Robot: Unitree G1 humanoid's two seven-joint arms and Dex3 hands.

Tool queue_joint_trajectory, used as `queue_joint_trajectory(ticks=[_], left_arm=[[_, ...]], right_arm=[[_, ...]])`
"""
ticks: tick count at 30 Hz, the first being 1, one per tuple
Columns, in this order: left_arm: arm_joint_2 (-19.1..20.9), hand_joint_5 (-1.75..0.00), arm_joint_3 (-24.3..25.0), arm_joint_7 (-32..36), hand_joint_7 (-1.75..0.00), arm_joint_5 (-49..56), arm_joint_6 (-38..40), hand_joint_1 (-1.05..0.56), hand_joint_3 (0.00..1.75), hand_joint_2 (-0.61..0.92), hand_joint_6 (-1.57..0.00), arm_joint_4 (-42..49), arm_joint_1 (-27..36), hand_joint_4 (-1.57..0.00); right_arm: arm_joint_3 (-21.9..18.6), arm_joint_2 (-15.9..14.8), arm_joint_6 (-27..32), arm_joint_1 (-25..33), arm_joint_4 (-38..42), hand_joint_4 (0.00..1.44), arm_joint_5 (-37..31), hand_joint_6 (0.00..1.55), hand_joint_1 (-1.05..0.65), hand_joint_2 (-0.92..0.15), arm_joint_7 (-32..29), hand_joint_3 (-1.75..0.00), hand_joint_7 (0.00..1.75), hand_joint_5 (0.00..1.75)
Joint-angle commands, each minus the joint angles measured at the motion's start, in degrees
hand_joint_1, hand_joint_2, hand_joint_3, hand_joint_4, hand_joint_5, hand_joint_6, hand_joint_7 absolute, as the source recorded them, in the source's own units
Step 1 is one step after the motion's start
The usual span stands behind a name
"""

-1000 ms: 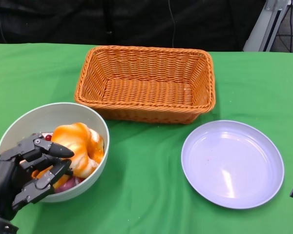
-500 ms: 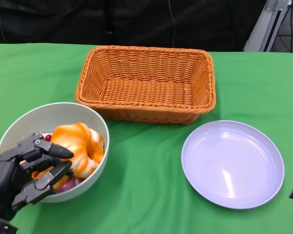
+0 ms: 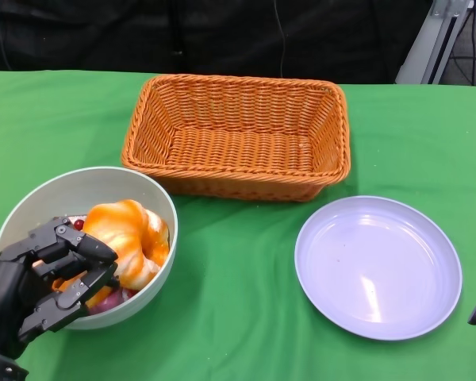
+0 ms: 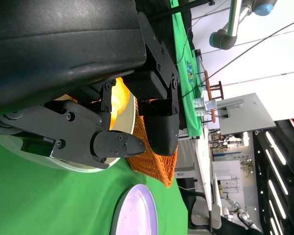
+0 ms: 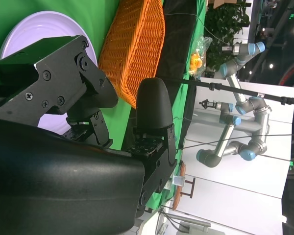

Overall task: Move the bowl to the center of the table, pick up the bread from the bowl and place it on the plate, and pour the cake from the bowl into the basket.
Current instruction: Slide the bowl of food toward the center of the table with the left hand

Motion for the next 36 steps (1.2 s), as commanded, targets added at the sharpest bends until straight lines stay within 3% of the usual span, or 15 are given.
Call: queue_joint_trajectory(ticks=[1,5,14,18,22,25,28,36], left_arm=[[0.96,-1.51,0.04,0.16,-1.18,0.5,0.58,-0.14,0.55,0.76,-0.74,-0.52,1.09,-0.67],[0.74,-1.51,0.16,0.74,-1.18,0.89,0.55,-0.16,0.6,0.72,-0.74,-0.95,1.37,-0.67],[0.31,-1.5,0.94,1.08,-1.09,-0.03,-0.26,-0.19,0.4,0.83,-0.75,-2.16,1.47,-0.63],[-0.39,-1.24,1.75,5.04,-0.73,1.97,-1.56,-0.31,0.19,0.89,-0.83,-3.79,1.5,-0.66],[-0.29,-1.19,2.72,7.11,-0.62,1.9,-1.89,-0.34,0.12,0.91,-0.85,-3.53,0.8,-0.66],[0.09,-0.7,5.02,9.28,-0.22,1.43,-3.59,-0.43,0.1,0.92,-0.86,-1.65,-1.1,-0.73],[0.11,-0.41,6.12,11.49,-0.07,2.29,-4.28,-0.47,0.11,0.92,-0.88,-0.97,-2.0,-0.8],[2.55,-0.11,8.11,16.97,0.0,6.91,-5.99,-0.6,0.21,0.92,-0.83,2.81,-3.91,-0.75]], right_arm=[[-0.36,-0.63,-0.66,0.02,-0.62,0.71,0.1,0.56,0.05,-0.53,-0.26,-1.29,1.67,1.75],[-0.38,-0.77,-0.87,0.09,-0.55,0.71,-0.27,0.55,0.06,-0.53,-0.19,-1.3,1.66,1.75],[-0.19,-0.46,-0.62,0.1,-0.53,0.71,-0.39,0.55,0.09,-0.54,-0.49,-1.28,1.64,1.75],[-0.02,-0.44,-0.66,-0.06,-0.15,0.71,0.13,0.55,0.09,-0.56,-0.14,-1.26,1.64,1.75],[0.13,-0.25,-0.35,-0.01,-0.35,0.7,0.18,0.55,0.08,-0.57,-0.3,-1.25,1.63,1.75],[0.29,-0.23,-0.88,0.07,-0.39,0.71,-0.41,0.56,0.08,-0.56,-0.38,-1.26,1.64,1.75],[0.25,-0.23,-0.79,0.23,-0.5,0.7,-0.38,0.55,0.08,-0.56,-0.37,-1.26,1.64,1.75],[0.19,-0.24,-0.72,0.7,-0.85,0.7,0.37,0.55,0.06,-0.55,0.02,-1.24,1.62,1.75]])
